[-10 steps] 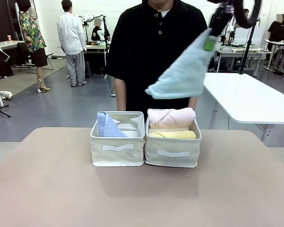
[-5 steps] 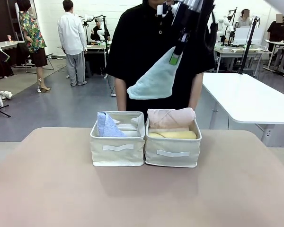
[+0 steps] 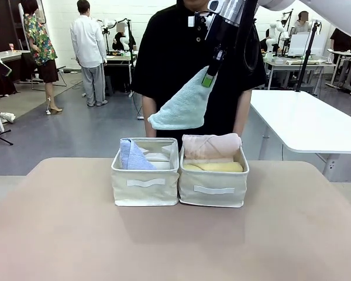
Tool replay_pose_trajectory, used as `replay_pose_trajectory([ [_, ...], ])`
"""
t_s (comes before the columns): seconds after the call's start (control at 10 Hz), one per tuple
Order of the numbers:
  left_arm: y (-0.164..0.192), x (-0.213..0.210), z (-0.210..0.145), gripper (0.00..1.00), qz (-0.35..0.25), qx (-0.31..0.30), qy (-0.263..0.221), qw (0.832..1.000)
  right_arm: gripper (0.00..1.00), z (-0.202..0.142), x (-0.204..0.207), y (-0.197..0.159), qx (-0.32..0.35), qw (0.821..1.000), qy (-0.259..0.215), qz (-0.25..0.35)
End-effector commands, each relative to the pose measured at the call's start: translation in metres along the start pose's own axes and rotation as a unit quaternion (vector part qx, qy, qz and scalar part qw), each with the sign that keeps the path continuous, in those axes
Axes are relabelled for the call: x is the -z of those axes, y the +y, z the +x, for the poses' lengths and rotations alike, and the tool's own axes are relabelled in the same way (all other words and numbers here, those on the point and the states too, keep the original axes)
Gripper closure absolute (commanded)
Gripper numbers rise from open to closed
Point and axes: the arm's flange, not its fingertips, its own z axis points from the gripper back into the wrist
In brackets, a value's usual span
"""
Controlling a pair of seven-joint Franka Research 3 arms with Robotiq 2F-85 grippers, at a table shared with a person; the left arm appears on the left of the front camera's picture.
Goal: Sort the towels based on their folding style.
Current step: Pick up another triangle-folded towel from the table and place it in the left Fabric basket.
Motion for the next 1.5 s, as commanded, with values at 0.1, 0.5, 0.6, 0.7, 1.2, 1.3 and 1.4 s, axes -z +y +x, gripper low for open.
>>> replay_pose_trajectory([
  [0.1, -0.001, -0.001, 0.000, 0.00, 0.000, 0.003, -0.005, 1.000, 0.85, 0.000, -0.004, 0.000, 0.002, 1.000, 0.002, -0.009],
  [0.5, -0.001, -0.001, 0.000, 0.00, 0.000, 0.003, -0.005, 1.000, 0.85, 0.066, 0.022, 0.007, 0.022, 0.999, -0.015, -0.033],
  [0.6, -0.001, -0.001, 0.000, 0.00, 0.000, 0.003, -0.005, 1.000, 0.85, 0.078, 0.030, 0.006, 0.030, 0.999, -0.008, -0.043],
  [0.7, -0.001, -0.001, 0.000, 0.00, 0.000, 0.003, -0.005, 1.000, 0.85, 0.087, 0.041, 0.002, 0.037, 0.998, 0.005, -0.053],
  [1.2, -0.001, -0.001, 0.000, 0.00, 0.000, 0.003, -0.005, 1.000, 0.85, 0.109, 0.096, -0.013, 0.060, 0.993, 0.046, -0.094],
  [1.3, -0.001, -0.001, 0.000, 0.00, 0.000, 0.003, -0.005, 1.000, 0.85, 0.111, 0.105, -0.016, 0.058, 0.993, 0.054, -0.089],
  [1.4, -0.001, -0.001, 0.000, 0.00, 0.000, 0.003, -0.005, 1.000, 0.85, 0.111, 0.115, -0.018, 0.055, 0.994, 0.056, -0.074],
])
